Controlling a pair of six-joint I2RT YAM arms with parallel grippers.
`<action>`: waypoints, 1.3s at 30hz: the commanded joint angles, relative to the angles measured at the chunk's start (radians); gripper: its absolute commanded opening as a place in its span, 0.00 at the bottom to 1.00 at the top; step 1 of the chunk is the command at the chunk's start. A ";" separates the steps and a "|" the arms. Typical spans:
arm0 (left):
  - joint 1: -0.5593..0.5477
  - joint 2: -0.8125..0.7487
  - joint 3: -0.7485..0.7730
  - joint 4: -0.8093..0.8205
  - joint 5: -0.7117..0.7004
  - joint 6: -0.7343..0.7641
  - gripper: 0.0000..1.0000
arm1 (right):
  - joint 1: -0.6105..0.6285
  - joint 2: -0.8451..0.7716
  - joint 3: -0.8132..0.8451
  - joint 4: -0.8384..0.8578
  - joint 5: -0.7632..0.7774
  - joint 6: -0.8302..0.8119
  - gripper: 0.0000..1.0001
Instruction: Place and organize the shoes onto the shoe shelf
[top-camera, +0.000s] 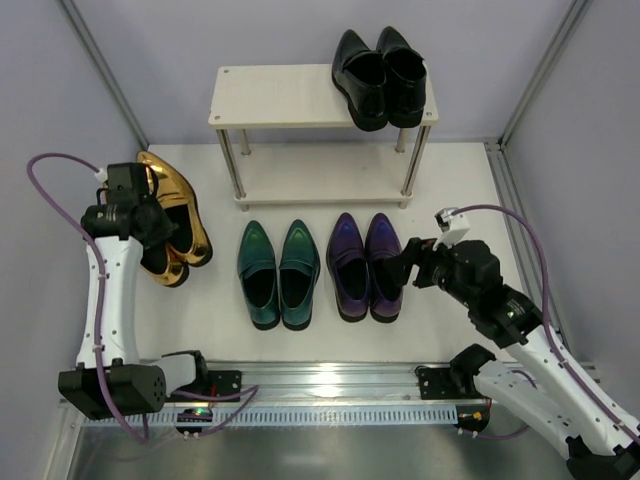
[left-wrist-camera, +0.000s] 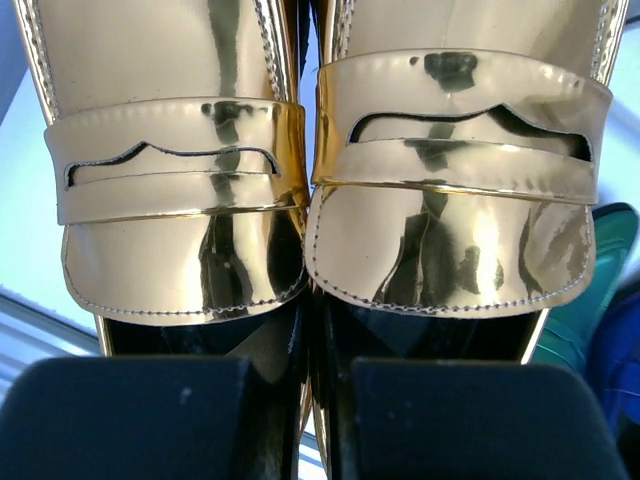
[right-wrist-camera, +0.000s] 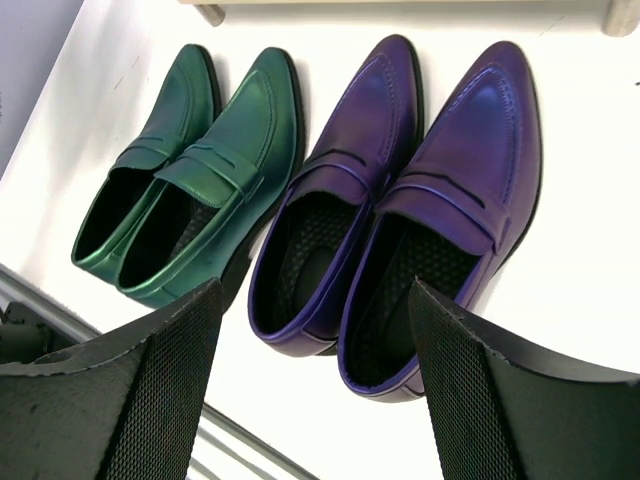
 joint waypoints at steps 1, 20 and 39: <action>-0.014 -0.074 0.112 0.099 0.041 -0.027 0.00 | 0.005 0.026 0.065 -0.018 0.073 0.010 0.76; -0.269 0.139 0.777 0.147 0.262 0.049 0.00 | 0.006 0.086 0.140 -0.050 0.123 -0.024 0.76; -0.465 0.573 1.235 0.431 0.196 0.115 0.00 | 0.006 0.058 0.077 -0.002 0.147 -0.036 0.76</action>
